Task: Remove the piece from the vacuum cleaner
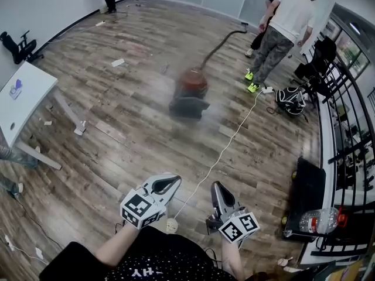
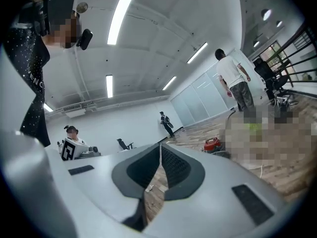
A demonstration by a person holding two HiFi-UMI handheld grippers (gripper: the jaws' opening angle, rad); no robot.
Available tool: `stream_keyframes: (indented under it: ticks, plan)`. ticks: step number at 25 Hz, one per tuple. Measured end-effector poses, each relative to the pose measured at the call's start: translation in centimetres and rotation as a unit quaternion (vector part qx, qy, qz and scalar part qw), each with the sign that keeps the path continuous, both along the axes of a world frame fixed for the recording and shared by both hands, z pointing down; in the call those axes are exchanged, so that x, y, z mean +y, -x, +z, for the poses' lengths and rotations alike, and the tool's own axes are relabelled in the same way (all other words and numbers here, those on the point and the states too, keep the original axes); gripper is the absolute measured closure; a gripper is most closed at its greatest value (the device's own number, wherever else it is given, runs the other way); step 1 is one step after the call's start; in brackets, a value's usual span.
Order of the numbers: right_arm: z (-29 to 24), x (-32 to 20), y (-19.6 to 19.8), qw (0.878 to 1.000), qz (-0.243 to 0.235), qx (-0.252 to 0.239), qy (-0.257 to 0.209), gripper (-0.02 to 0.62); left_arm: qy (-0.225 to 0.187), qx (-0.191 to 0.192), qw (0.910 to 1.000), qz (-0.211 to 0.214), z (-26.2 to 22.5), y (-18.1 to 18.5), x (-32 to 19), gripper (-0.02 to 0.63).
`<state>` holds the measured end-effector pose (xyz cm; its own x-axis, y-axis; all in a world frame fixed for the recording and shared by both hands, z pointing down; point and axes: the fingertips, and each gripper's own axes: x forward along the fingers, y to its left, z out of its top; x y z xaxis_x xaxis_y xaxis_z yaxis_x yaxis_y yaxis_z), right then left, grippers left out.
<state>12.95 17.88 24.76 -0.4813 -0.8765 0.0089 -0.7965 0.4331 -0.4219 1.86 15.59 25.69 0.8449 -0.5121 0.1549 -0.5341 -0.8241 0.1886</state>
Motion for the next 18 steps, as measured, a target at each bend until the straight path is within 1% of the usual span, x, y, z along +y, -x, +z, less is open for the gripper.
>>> stream_keyframes:
  ticks: [4,8,15,18]
  plan:
    - [0.5,-2.3,-0.7,1.000,0.000,0.004,0.009,0.584,0.006,0.001,1.0000,0.003,0.3,-0.9,-2.6,0.597]
    - [0.8,-5.5,-1.3,1.000,0.000,0.003,0.014,0.584,0.006,0.004,1.0000,0.005,0.5,-1.9,-6.3,0.597]
    - [-0.2,-14.4,-2.9,1.000,0.007,0.003,0.016,0.584,0.006,0.008,0.9999,0.008,-0.4,-2.9,-15.4,0.597]
    - [-1.2,-19.2,-3.2,1.000,0.012,0.004,0.009,0.584,0.001,0.008,0.9999,0.010,-1.0,-3.0,-20.1,0.597]
